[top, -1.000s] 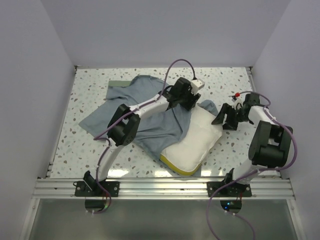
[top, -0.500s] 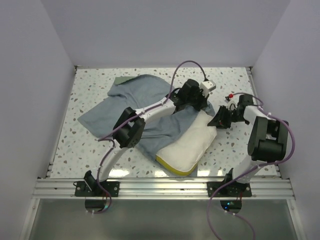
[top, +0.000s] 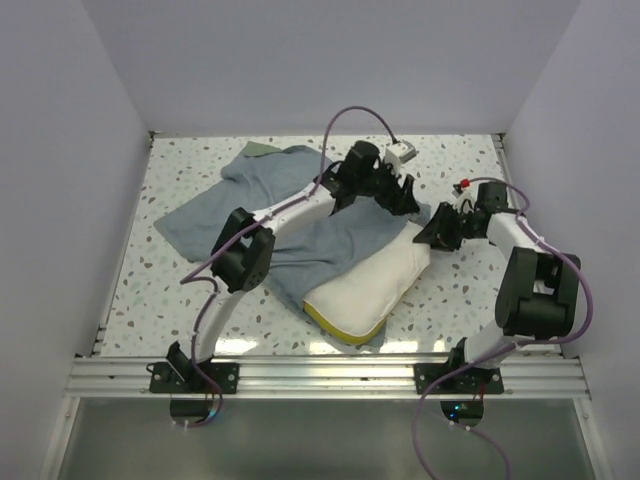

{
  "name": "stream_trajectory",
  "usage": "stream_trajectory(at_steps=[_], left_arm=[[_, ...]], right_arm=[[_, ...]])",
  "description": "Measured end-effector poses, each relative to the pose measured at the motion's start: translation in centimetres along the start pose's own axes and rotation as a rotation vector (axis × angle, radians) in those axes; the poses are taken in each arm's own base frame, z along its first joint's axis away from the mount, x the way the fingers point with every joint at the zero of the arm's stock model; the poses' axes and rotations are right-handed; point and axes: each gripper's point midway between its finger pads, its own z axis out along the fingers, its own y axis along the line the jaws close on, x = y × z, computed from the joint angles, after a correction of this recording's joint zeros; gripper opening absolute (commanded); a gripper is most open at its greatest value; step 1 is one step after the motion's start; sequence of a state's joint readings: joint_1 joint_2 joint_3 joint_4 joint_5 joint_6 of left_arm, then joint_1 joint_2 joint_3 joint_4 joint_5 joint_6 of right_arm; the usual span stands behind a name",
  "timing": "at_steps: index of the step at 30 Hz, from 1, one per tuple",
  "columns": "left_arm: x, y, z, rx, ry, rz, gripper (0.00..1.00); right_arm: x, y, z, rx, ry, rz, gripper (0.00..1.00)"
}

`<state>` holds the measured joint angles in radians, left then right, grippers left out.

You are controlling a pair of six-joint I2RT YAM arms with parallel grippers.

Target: Put the pillow into the pillowcase

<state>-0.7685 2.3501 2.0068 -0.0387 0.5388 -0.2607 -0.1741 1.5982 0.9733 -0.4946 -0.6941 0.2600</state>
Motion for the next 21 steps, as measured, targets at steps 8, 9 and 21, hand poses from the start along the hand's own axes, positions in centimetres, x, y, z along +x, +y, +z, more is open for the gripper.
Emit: stream_trajectory(at_steps=[8,9,21], left_arm=[[-4.5,6.6,-21.6,-0.325,0.025,0.105,0.80],[-4.6,6.5,-24.9,-0.374,0.011,0.132,0.80],[18.4,-4.3,-30.8,-0.283,0.438,0.169,0.79]], right_arm=[[-1.9,4.9,-3.3,0.030,-0.065,-0.305,0.90],[-1.4,6.1,-3.6,0.032,-0.068,-0.364,0.90],[8.7,6.6,-1.1,0.070,0.233,-0.502,0.86]])
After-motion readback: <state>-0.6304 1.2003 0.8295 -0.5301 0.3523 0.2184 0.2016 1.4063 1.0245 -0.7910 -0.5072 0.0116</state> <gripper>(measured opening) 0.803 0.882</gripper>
